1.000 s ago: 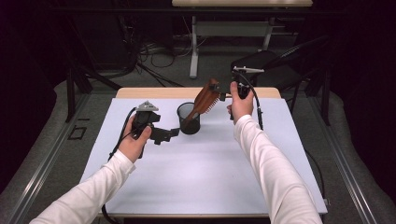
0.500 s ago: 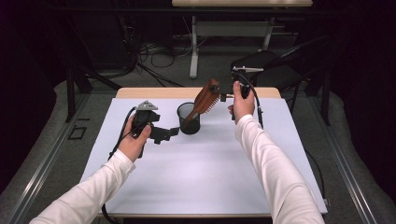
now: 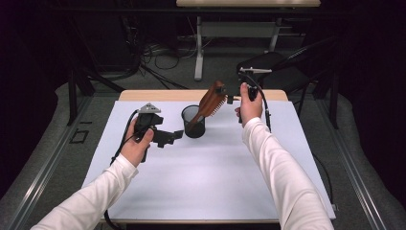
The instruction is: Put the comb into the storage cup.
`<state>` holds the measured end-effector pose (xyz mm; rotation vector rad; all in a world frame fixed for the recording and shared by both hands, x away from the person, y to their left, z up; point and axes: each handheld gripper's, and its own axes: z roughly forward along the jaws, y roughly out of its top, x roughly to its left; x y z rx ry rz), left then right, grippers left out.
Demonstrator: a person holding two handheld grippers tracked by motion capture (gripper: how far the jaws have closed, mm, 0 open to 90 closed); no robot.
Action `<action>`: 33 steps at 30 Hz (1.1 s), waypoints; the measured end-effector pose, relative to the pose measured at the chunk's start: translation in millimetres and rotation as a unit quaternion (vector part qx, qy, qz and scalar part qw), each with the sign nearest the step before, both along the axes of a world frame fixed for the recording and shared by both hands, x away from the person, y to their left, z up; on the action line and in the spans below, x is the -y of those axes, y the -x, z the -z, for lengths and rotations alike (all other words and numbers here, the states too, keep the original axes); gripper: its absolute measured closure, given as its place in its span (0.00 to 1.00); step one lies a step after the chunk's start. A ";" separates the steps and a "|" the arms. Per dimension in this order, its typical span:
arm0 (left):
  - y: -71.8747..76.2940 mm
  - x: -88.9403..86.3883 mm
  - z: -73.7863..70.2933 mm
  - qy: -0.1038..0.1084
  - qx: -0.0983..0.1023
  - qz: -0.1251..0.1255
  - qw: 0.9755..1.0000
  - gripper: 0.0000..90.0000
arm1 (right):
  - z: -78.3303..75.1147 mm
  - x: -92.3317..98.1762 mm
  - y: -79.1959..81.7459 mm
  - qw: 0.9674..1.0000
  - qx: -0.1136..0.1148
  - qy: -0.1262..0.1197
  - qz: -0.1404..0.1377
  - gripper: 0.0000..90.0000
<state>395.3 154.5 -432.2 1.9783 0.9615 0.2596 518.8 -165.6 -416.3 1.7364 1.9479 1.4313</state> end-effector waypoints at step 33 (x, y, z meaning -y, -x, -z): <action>-2.8 -14.4 -7.9 0.013 0.004 -0.013 1.000 0.00 | -22.0 10.6 28.7 0.997 0.032 0.041 -0.055 0.00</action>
